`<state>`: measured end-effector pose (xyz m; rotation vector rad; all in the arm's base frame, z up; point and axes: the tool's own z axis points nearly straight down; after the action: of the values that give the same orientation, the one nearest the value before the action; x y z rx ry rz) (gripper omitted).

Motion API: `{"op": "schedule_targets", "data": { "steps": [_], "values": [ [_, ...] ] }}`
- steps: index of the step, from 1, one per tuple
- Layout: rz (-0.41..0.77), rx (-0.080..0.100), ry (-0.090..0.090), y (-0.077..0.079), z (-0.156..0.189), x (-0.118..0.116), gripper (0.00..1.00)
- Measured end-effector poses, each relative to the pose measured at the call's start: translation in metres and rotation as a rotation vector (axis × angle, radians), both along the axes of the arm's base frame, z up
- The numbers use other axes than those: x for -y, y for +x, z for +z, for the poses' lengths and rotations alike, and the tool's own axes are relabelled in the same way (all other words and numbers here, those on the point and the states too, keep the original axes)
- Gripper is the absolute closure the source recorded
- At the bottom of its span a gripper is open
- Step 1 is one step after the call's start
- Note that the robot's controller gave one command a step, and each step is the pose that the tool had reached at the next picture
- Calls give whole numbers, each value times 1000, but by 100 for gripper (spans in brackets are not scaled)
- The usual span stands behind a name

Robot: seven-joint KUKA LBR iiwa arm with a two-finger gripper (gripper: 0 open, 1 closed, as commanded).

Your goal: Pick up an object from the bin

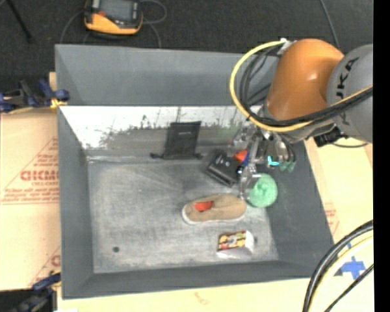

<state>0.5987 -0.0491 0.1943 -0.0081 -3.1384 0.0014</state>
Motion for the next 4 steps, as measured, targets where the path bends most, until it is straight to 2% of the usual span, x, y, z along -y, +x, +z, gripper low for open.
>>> {"op": "schedule_targets", "data": {
  "steps": [1, 2, 3, 4],
  "values": [
    [1, 8, -1, 2, 5, 0, 0],
    [-84, 14, 1, -13, -27, -10, 0],
    [-113, 1, 0, -28, -65, -26, 0],
    [-218, 6, 1, -19, -79, -32, 0]
  ]
}}
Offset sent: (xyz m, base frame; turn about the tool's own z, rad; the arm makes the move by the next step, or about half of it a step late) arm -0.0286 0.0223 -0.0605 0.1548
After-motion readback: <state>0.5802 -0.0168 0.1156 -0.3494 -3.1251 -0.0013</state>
